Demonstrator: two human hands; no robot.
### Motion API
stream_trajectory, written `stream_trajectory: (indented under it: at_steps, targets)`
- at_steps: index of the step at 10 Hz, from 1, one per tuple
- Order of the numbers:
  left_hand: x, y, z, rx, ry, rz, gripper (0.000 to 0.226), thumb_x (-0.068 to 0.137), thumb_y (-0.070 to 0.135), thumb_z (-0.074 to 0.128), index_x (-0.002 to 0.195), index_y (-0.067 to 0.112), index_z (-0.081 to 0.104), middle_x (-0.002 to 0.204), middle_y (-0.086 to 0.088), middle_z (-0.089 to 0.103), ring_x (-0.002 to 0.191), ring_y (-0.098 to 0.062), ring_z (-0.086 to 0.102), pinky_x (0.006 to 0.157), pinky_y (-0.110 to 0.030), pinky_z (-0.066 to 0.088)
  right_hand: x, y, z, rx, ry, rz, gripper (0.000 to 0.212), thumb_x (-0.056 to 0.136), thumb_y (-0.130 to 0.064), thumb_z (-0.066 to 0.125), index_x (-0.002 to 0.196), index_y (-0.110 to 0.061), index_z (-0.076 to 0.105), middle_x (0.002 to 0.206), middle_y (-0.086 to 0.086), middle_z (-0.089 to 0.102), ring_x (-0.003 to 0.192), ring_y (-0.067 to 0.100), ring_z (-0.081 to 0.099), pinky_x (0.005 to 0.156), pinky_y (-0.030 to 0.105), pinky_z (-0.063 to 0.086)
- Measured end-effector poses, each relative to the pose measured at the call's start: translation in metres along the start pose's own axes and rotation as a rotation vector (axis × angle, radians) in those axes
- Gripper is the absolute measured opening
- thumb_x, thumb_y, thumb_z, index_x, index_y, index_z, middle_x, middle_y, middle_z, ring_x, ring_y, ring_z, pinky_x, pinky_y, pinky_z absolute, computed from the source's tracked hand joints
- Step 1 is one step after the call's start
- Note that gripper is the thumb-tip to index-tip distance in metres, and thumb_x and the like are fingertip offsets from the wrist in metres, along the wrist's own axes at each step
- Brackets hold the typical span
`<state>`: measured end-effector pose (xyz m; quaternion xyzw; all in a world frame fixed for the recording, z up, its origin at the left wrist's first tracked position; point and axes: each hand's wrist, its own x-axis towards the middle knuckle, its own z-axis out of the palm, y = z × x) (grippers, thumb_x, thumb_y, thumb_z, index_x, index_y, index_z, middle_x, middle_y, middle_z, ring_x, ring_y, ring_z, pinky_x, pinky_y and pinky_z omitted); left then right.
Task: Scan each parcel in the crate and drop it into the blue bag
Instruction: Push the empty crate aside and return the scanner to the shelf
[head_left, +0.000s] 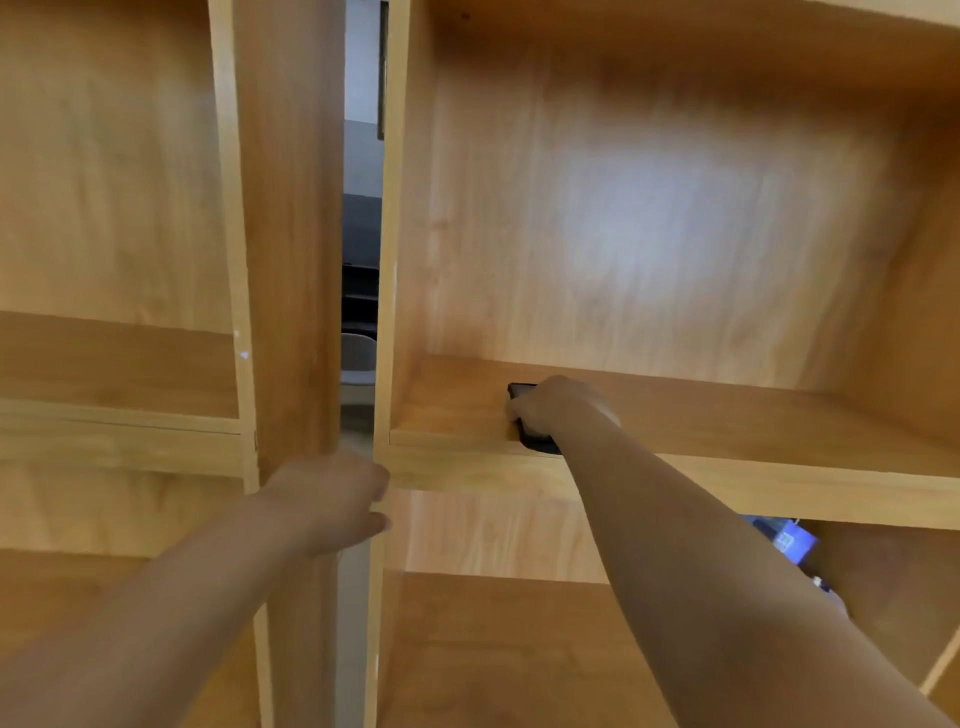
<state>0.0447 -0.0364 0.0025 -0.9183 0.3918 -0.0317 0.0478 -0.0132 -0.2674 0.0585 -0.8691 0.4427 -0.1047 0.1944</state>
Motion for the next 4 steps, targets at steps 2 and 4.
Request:
stream_trajectory:
  at_steps: [2,4]
  targets:
    - [0.005,0.006,-0.001,0.044,0.021,-0.003,0.024,0.091,0.053,0.047,0.09,0.03,0.041,0.091,0.008,0.046,0.081,-0.014,0.046,0.058,-0.029,0.035,0.02,-0.008,0.005,-0.03,0.083,0.011,0.013,0.075,-0.027,0.053,0.078,-0.019,0.062,0.094,0.003,0.06,0.078,0.019,0.058,0.071,0.025,0.04]
    - [0.004,0.015,0.006,0.057,-0.035,-0.002,0.036,0.091,0.052,0.047,0.114,0.025,0.055,0.114,0.002,0.057,0.097,-0.018,0.057,0.068,-0.029,0.045,0.015,-0.006,-0.009,-0.003,0.075,-0.065,0.013,0.078,-0.027,0.055,0.074,-0.015,0.057,0.079,0.001,0.058,0.075,0.023,0.059,0.066,0.027,0.038]
